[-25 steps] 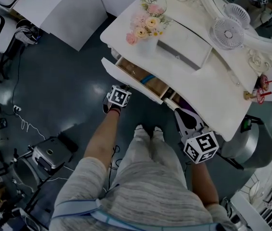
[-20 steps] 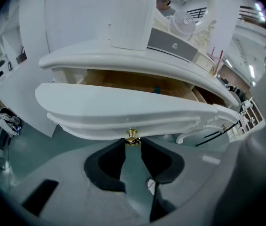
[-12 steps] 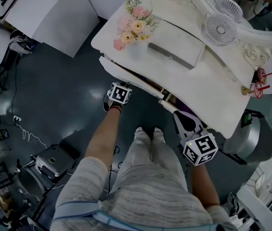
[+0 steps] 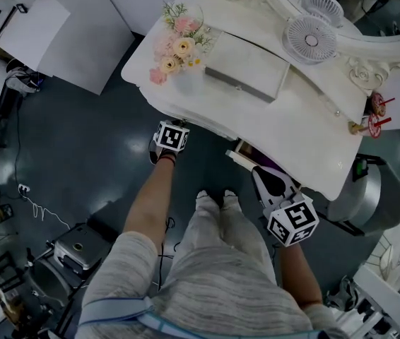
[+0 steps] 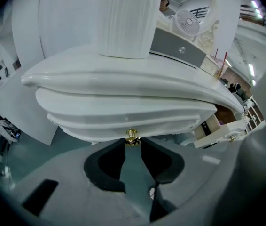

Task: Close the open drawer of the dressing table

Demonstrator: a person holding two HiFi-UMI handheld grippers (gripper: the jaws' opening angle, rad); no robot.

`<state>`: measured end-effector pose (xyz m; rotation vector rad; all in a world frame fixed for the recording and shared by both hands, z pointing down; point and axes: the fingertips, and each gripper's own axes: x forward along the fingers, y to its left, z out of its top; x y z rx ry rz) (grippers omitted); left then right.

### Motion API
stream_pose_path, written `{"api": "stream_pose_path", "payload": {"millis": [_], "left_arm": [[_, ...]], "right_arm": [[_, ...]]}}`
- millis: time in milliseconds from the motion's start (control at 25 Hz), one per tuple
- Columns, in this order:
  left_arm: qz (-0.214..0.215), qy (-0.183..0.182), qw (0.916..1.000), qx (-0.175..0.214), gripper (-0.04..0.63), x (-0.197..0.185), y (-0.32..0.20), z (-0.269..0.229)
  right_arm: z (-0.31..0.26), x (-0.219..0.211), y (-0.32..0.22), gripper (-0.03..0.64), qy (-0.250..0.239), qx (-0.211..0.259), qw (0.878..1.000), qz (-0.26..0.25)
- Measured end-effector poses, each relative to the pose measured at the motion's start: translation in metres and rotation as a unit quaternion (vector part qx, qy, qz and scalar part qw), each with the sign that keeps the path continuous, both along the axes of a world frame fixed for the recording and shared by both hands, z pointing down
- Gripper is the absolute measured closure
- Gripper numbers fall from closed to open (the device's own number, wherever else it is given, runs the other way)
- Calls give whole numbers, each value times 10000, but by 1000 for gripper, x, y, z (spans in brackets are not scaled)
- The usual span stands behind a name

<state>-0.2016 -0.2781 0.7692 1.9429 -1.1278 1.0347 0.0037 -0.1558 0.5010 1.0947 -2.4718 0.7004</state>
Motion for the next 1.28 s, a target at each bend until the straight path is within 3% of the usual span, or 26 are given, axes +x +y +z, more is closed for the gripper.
{"api": "stream_pose_path", "payload": {"millis": [880,1040,1160,1280], "left_arm": [[38,-82,10000,-1,474,15,-29,1],[285,-276,9991,131,463,15,-31,4],[430,-340,9984,158,387,20,-24,6],[382,-232,9989,157,367,24,-18,4]], "right_arm": [[4,23,-2,606,40,-47,9997,245],[4,24,-2,606,42,-33,9997,249],[4,25,0,607,35,-36,9997,239],[2,25,1,606,22,2,9998,221]]}}
